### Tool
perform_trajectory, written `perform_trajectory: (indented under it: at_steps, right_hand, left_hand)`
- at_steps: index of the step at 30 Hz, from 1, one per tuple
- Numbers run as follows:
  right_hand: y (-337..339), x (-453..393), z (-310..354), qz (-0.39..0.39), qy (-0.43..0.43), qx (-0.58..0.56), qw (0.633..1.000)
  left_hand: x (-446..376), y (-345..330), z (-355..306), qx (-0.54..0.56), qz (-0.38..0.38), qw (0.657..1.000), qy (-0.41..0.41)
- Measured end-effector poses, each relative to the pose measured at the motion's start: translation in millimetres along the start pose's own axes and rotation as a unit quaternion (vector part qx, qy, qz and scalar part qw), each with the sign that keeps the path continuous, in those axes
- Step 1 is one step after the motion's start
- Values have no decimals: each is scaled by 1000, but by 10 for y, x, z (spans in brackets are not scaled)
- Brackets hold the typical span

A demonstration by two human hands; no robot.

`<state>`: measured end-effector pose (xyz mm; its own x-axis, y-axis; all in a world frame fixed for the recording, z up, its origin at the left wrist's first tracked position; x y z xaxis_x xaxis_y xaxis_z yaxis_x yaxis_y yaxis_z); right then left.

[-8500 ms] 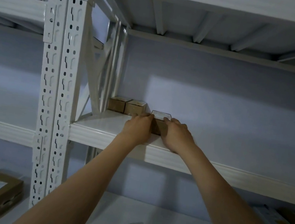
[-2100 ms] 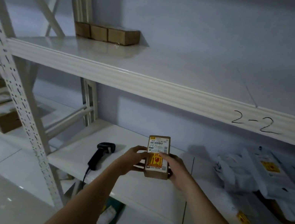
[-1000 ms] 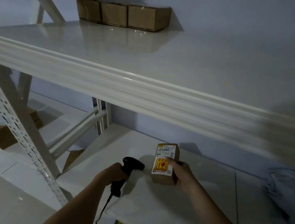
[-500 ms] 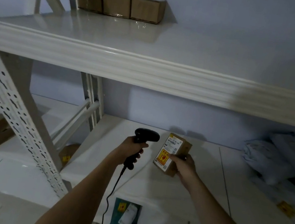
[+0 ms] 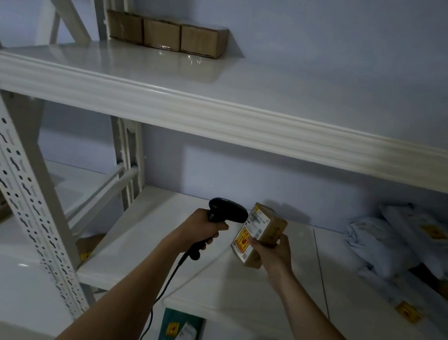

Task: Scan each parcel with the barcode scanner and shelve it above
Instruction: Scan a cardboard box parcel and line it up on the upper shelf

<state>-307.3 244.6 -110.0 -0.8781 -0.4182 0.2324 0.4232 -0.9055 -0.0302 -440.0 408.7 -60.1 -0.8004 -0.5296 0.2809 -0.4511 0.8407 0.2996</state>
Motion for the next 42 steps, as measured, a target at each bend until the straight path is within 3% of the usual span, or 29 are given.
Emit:
perform_trajectory:
  at_steps: [14,18,24,28,35,42]
  right_hand:
    - [38,98,-78,11,-26,-6,1000]
    - [105,86,-135,14,-70,-37,997]
    - [203,124,-163,45,-136,-66,987]
    - [254,123,-206,51,-174,-63,981]
    - [296,137,-328,77,-215,-97,969]
    - [190,211,-76,74,-138,-71,985]
  left_hand:
    - [118,1,83,-10,-4,1000,17]
    - [54,-3,339,21,-9,997,68]
    - [-81,25,893,6,-166,977,137]
    - [-63,20,1009,-1,-209,966,154]
    - [-71,56,1085,-17,-202,961,186]
    - [38,32,856,-134,-93,959,233]
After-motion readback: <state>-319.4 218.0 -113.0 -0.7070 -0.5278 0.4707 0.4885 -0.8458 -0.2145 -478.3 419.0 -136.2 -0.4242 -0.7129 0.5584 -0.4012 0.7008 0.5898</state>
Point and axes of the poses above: each hand's wrist, its own x-axis away from the middle knuckle, its own y-axis out of the back of the hand, z = x × y, the point moved 2 cm from there along -x, towards the middle knuckle, and after that the axes turned 5 degrees about -x, right-handed, at the moved point
